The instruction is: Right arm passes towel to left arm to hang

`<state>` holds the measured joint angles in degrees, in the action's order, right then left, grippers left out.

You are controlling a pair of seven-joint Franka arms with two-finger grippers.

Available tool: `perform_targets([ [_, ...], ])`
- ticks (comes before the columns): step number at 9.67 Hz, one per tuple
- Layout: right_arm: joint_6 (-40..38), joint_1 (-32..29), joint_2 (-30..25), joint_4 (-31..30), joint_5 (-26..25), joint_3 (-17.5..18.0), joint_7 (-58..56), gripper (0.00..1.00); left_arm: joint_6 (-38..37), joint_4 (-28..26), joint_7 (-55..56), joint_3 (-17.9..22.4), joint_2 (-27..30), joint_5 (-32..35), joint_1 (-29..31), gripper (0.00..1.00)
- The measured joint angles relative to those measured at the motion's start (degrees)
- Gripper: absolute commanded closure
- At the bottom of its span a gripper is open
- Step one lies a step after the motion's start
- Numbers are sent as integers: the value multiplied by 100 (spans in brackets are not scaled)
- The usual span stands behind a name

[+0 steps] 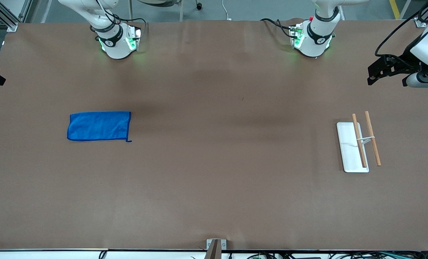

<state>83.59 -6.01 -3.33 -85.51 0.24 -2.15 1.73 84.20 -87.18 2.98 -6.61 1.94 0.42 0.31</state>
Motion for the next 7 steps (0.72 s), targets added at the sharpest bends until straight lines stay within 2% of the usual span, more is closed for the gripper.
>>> perform_targets([
  [5, -65, 6, 116, -24, 0, 6, -98, 0, 5, 90, 0, 17, -6, 0, 1, 0],
  [7, -69, 55, 282, -330, 0, 10, -140, 0, 4, 93, -11, 17, -23, 0, -2, 0],
])
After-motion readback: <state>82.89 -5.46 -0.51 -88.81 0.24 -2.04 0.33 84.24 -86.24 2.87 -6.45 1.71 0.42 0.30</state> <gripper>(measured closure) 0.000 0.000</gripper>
